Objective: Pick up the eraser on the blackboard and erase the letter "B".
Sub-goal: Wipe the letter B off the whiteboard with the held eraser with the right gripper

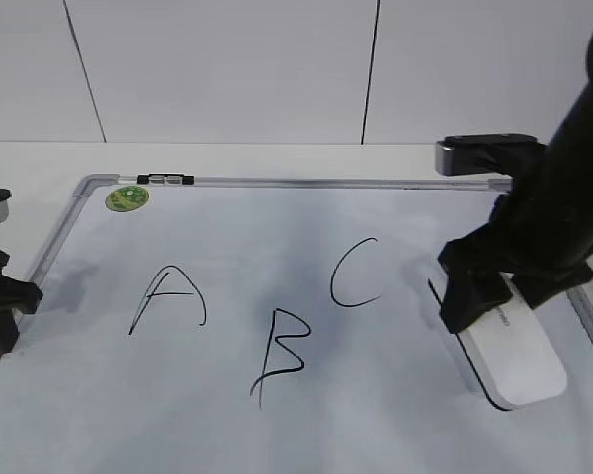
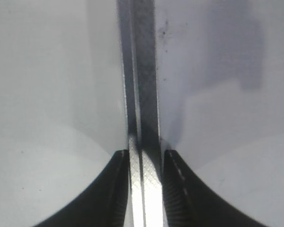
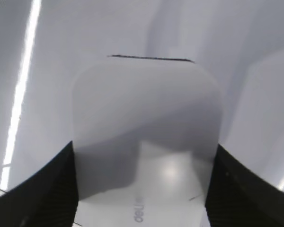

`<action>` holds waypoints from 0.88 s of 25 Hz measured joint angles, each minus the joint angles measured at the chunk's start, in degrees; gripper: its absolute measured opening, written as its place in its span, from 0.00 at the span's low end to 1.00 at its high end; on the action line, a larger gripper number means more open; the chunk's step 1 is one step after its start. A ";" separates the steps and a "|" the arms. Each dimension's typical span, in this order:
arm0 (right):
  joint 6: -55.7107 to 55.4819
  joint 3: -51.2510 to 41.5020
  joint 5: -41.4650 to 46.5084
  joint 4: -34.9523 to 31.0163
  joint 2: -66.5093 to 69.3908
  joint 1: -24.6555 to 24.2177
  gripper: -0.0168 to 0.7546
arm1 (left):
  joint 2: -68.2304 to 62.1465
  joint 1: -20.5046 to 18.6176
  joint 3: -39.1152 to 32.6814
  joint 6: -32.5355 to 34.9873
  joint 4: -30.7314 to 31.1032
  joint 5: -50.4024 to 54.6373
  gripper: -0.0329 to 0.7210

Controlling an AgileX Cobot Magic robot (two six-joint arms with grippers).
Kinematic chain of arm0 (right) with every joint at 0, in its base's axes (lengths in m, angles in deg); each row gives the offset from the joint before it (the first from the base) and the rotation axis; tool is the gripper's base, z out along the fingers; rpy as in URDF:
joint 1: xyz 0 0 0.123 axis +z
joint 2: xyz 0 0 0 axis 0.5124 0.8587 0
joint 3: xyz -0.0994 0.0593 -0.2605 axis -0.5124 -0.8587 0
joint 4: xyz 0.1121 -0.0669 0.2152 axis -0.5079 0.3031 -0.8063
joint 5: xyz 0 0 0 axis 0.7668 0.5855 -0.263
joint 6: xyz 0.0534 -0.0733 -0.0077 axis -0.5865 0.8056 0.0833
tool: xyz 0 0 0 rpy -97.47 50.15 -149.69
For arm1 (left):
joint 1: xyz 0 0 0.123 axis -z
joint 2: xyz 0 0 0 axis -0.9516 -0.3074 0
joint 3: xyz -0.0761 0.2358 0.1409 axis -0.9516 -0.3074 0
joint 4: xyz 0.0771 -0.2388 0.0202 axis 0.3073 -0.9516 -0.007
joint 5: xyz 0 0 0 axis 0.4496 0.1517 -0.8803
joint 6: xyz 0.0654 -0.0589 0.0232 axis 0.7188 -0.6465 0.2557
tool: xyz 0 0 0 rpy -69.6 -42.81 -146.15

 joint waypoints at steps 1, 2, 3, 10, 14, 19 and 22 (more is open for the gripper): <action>-0.23 1.54 0.23 0.00 1.15 1.14 0.70 | 0.00 0.00 0.00 0.00 0.00 0.00 0.28; -0.50 2.87 0.45 0.00 2.22 2.07 0.70 | 0.00 0.00 0.00 0.00 0.00 0.00 0.28; -0.62 4.53 0.84 0.00 3.64 3.24 0.70 | 0.00 0.00 0.00 0.00 0.00 0.00 0.28; -1.72 17.83 5.97 0.69 15.52 10.91 0.70 | 0.00 0.00 0.00 0.00 0.00 0.08 0.28; -2.94 27.36 8.23 1.66 21.95 14.41 0.70 | 0.00 0.00 0.04 0.00 0.00 0.08 0.28; -5.99 36.81 8.38 5.03 28.17 17.09 0.70 | 0.00 0.00 0.04 0.00 0.00 0.12 0.28; -7.10 37.46 8.61 6.65 29.70 17.70 0.70 | 0.00 0.00 0.04 0.00 0.00 0.22 0.28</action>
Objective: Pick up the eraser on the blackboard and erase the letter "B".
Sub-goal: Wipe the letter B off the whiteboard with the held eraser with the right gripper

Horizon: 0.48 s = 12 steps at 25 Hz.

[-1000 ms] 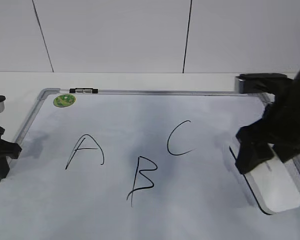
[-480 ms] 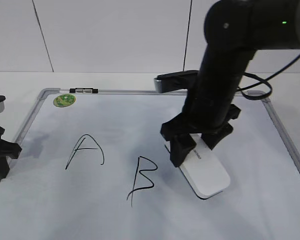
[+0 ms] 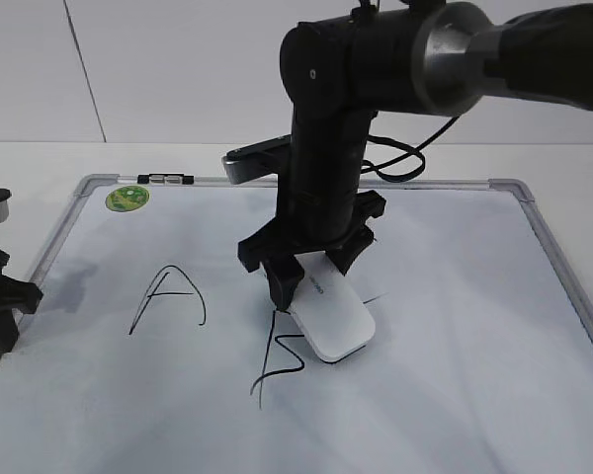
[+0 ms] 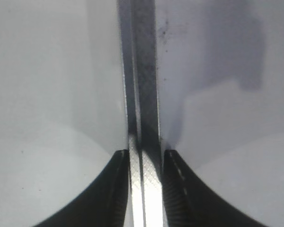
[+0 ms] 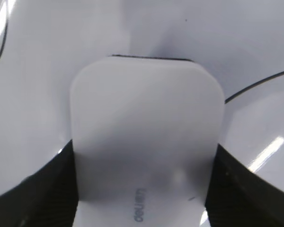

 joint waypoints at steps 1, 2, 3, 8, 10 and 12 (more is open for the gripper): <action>0.00 0.00 0.12 0.34 0.37 0.00 0.70 | 0.00 0.00 0.00 0.00 0.00 0.00 0.28; -0.08 0.00 0.12 0.70 0.70 0.00 0.70 | 0.00 0.00 0.00 0.00 0.00 0.00 0.28; -0.22 0.00 0.12 0.82 1.02 0.00 0.70 | 0.00 0.00 0.00 0.00 0.00 0.00 0.28; -0.53 0.00 0.22 1.03 1.79 0.00 0.70 | 0.00 0.00 0.00 0.00 0.02 0.20 0.28; -0.53 0.00 0.22 1.24 2.02 0.00 0.70 | 0.00 0.00 0.00 0.00 0.02 0.23 0.28; -0.53 0.14 0.22 1.29 2.17 0.00 0.70 | 0.00 0.00 0.00 0.00 0.02 0.23 0.28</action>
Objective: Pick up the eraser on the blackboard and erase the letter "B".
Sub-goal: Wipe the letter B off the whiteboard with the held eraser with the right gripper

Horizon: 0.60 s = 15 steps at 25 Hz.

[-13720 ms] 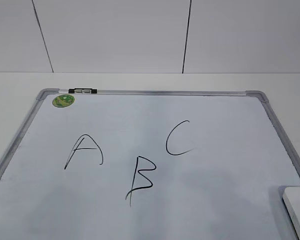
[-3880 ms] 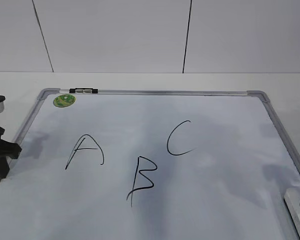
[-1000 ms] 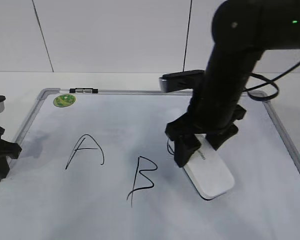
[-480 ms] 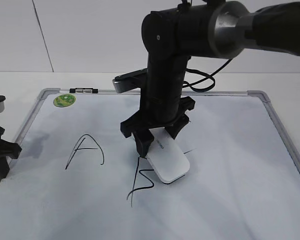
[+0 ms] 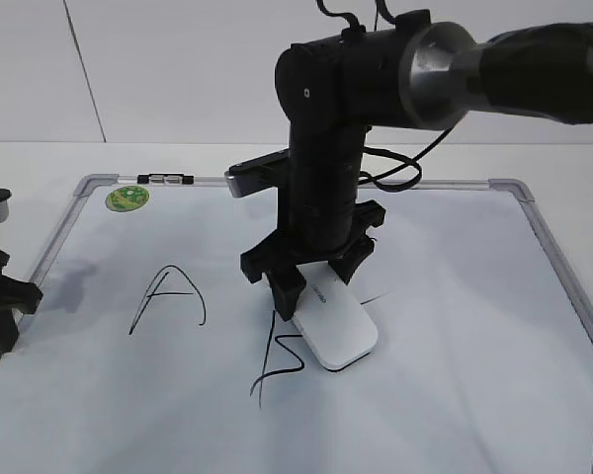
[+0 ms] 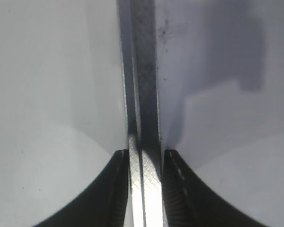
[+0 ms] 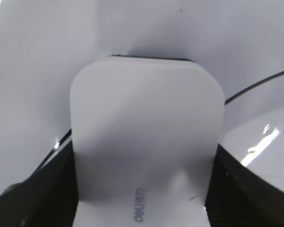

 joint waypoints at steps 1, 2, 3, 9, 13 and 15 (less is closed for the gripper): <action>0.00 -0.01 0.00 0.00 0.25 0.00 0.70 | 0.00 0.00 0.00 0.00 0.00 0.00 0.28; 0.00 0.14 0.00 0.00 0.40 0.10 0.70 | 0.00 0.00 0.00 0.00 0.00 0.00 0.28; 0.00 0.26 0.00 0.23 0.51 0.25 0.70 | 0.00 0.00 0.00 0.00 0.00 0.10 0.28; 0.00 0.98 0.50 2.60 1.76 2.84 0.70 | 0.00 0.00 0.00 0.00 0.00 0.10 0.28; 0.11 1.54 0.90 4.68 2.38 4.85 0.70 | 0.00 0.00 0.00 0.00 0.10 0.23 0.28; 0.11 1.61 1.17 5.49 2.50 6.25 0.70 | 0.00 0.00 0.00 0.00 0.10 0.22 0.28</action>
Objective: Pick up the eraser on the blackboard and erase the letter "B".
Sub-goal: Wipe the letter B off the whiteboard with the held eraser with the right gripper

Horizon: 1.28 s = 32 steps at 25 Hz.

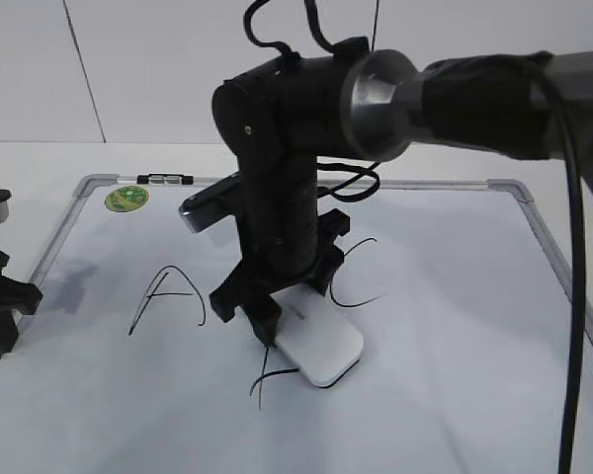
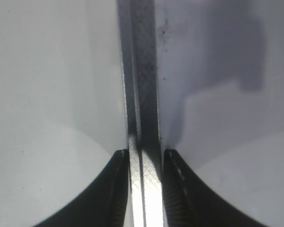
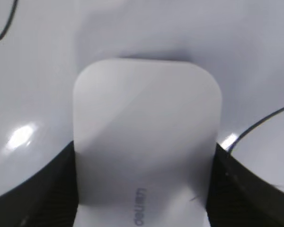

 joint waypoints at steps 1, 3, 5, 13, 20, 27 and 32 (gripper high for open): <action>0.00 0.00 0.05 0.10 0.00 0.78 0.70 | 0.00 0.00 0.00 0.00 0.00 0.00 0.28; 0.00 0.00 0.28 -0.04 0.00 1.96 0.70 | 0.00 0.00 0.00 0.00 0.02 0.00 0.28; 0.10 0.00 0.39 -1.59 0.00 2.39 0.70 | 0.00 0.00 0.00 0.00 0.12 0.00 0.28; -0.12 0.00 0.39 -5.53 0.21 2.49 0.70 | 0.00 0.00 0.09 0.00 0.56 0.19 0.28; -2.72 0.00 0.69 -1.26 0.21 3.02 0.70 | -0.03 0.00 0.09 0.00 0.56 0.19 0.28; -2.74 0.03 0.81 -0.56 0.21 0.83 0.70 | -0.03 0.00 0.09 0.00 0.56 0.19 0.28; -2.74 0.03 0.81 -0.08 0.21 -1.78 0.70 | -0.03 0.00 0.09 0.00 0.56 0.19 0.28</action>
